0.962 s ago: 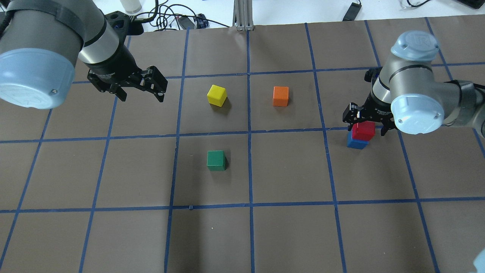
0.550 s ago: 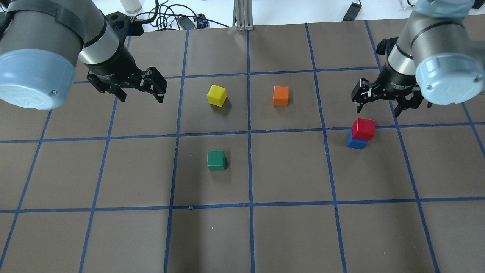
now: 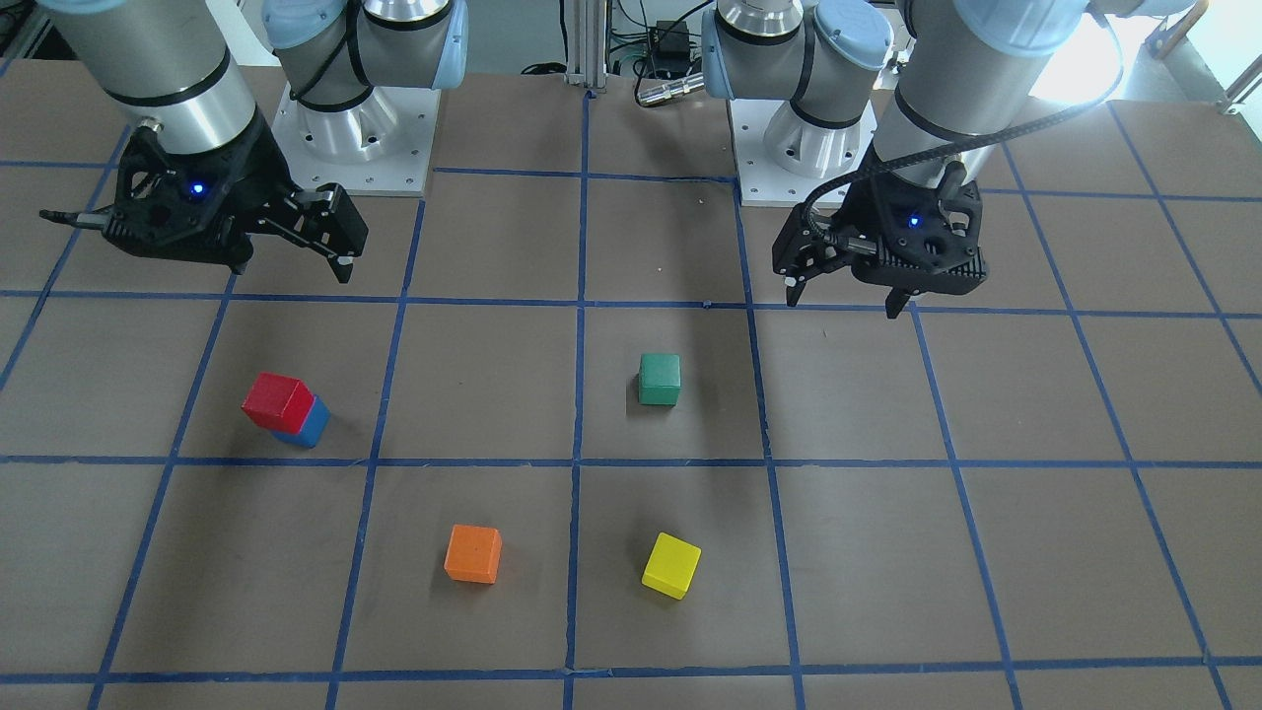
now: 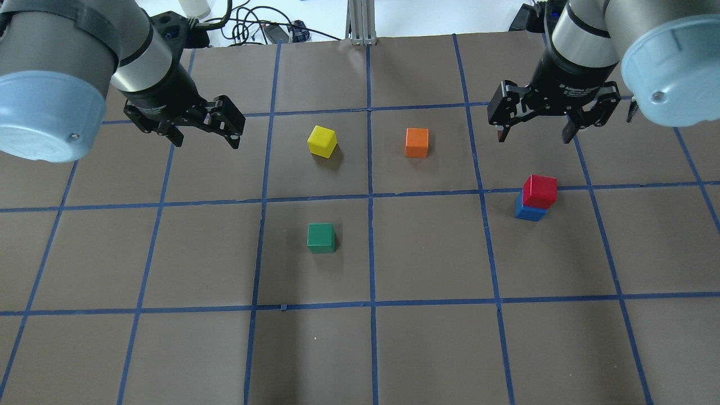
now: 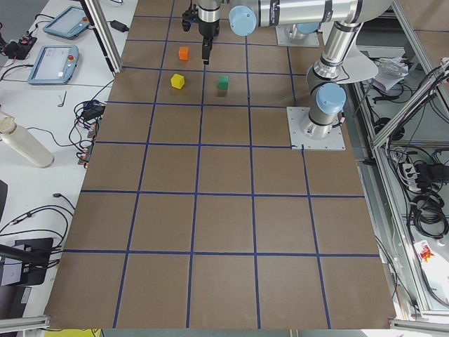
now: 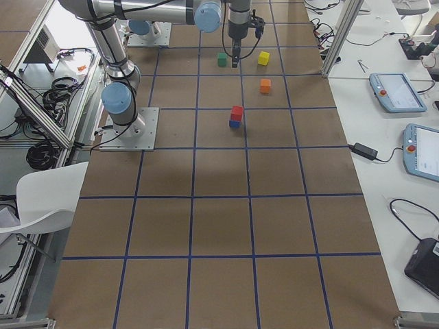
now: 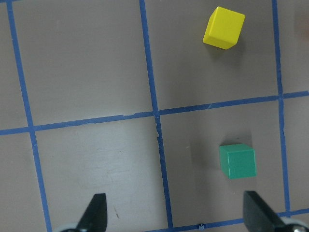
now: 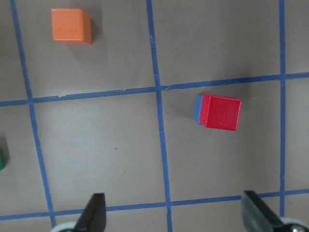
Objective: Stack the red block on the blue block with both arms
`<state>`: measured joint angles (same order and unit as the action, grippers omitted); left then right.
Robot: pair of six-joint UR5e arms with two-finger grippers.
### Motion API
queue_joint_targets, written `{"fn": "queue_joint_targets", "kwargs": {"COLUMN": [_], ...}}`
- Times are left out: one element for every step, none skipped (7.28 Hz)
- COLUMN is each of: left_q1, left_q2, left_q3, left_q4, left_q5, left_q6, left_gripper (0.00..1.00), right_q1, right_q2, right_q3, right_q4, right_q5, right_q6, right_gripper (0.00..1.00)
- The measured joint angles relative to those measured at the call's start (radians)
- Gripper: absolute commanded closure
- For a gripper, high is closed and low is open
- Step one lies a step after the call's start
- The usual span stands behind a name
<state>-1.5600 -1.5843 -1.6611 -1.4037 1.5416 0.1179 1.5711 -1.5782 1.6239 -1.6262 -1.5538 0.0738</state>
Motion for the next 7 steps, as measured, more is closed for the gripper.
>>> {"fn": "queue_joint_targets", "kwargs": {"left_q1": [0.000, 0.000, 0.000, 0.000, 0.000, -0.001, -0.002], "left_q2": [0.003, 0.003, 0.003, 0.002, 0.000, -0.004, -0.007], "left_q3": [0.003, 0.006, 0.008, 0.009, 0.012, 0.018, 0.022], "left_q4": [0.000, -0.001, -0.002, -0.002, -0.003, -0.004, -0.005], "left_q5": [0.000, 0.001, 0.001, 0.002, 0.009, 0.022, 0.028], "left_q6": [0.000, 0.000, 0.000, 0.001, 0.001, 0.001, 0.001], "left_gripper": [0.00, 0.00, 0.00, 0.00, 0.00, 0.00, 0.00], "right_q1": [0.009, 0.013, 0.014, 0.015, 0.015, 0.015, 0.015], "right_q2": [0.002, 0.011, 0.018, 0.026, 0.036, 0.048, 0.058], "right_q3": [-0.011, -0.021, -0.035, -0.054, -0.071, -0.083, -0.089], "right_q4": [-0.002, -0.010, -0.023, -0.031, -0.032, -0.033, -0.037], "right_q5": [0.013, 0.013, 0.010, 0.009, 0.008, 0.011, 0.017], "right_q6": [0.002, 0.001, -0.003, -0.006, -0.008, -0.006, -0.003], "right_gripper": [0.00, 0.00, 0.00, 0.00, 0.00, 0.00, 0.00]}}
